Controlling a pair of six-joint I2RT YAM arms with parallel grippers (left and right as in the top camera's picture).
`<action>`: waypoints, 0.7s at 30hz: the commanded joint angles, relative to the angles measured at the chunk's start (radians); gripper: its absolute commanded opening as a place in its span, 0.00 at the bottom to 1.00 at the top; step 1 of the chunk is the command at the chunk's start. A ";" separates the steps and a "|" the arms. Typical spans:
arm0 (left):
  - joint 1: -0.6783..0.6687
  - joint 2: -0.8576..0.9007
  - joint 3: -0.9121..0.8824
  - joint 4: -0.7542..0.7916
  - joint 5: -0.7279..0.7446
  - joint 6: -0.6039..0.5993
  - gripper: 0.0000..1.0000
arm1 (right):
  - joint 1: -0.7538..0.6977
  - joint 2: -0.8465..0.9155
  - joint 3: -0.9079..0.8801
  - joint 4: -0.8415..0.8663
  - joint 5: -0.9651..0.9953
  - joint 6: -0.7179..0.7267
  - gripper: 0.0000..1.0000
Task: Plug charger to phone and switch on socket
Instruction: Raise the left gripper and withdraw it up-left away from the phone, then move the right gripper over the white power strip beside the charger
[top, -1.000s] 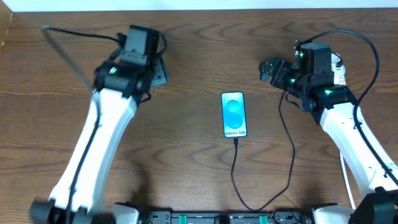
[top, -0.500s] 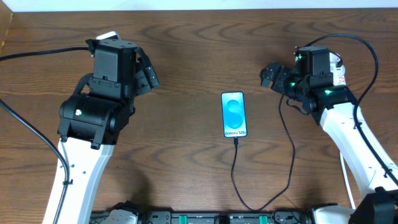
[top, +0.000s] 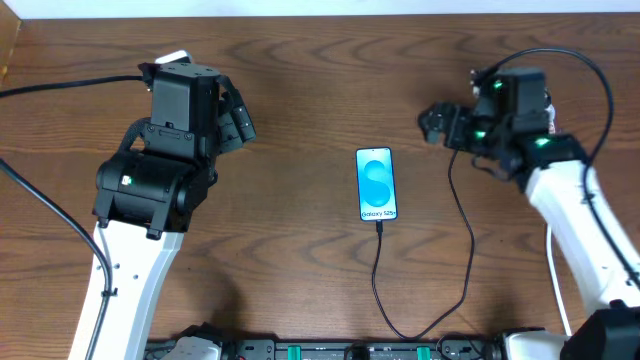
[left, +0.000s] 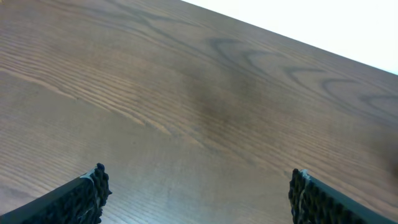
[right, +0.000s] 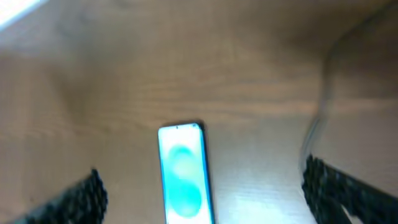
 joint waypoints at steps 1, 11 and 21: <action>0.003 0.002 -0.006 -0.006 -0.021 0.010 0.93 | -0.121 -0.011 0.180 -0.175 -0.089 -0.195 0.99; 0.003 0.002 -0.006 -0.006 -0.021 0.010 0.94 | -0.412 0.059 0.477 -0.474 -0.086 -0.395 0.99; 0.003 0.002 -0.006 -0.006 -0.021 0.010 0.94 | -0.551 0.343 0.607 -0.547 -0.095 -0.531 0.99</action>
